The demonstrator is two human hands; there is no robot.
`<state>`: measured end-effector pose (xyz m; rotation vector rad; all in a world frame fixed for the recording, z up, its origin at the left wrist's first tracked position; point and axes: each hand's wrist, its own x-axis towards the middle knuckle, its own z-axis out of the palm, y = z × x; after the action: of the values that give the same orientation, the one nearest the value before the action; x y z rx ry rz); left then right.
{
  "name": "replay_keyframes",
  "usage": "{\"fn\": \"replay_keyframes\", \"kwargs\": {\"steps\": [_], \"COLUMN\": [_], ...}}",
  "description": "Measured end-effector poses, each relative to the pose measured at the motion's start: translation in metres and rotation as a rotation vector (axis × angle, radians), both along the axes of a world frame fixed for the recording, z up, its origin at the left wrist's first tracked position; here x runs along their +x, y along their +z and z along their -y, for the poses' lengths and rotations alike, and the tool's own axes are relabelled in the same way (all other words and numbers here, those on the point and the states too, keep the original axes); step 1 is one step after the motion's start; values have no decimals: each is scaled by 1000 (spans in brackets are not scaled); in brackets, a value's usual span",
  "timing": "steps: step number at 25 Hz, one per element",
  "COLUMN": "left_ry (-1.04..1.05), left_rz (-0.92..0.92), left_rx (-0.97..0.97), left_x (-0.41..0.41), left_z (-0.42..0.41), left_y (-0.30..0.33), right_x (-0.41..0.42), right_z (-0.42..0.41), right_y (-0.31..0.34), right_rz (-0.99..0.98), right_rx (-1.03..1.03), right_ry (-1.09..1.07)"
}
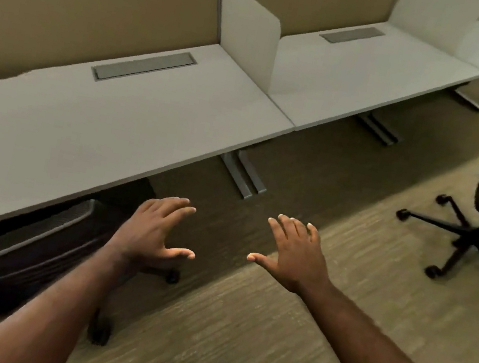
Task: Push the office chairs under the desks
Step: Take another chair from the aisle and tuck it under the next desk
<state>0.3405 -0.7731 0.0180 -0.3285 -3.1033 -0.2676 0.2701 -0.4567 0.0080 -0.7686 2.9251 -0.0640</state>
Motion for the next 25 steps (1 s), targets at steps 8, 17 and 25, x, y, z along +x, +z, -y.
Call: {"fn": "replay_keyframes", "kwargs": {"steps": [8, 17, 25], "left_ry": [-393, -749, -900], "left_rz": [93, 164, 118], "left_rx": [46, 90, 24], "left_x": [-117, -275, -372], "left_z": [-209, -420, -591], "left_y": [-30, -46, -55], "right_x": [-3, -46, -82], "right_z": [-205, -369, -497], "right_y": [-24, -40, -41], "right_rz": [44, 47, 19], "right_rx": [-14, -33, -74], "right_ry": [-415, -798, -1071]}}
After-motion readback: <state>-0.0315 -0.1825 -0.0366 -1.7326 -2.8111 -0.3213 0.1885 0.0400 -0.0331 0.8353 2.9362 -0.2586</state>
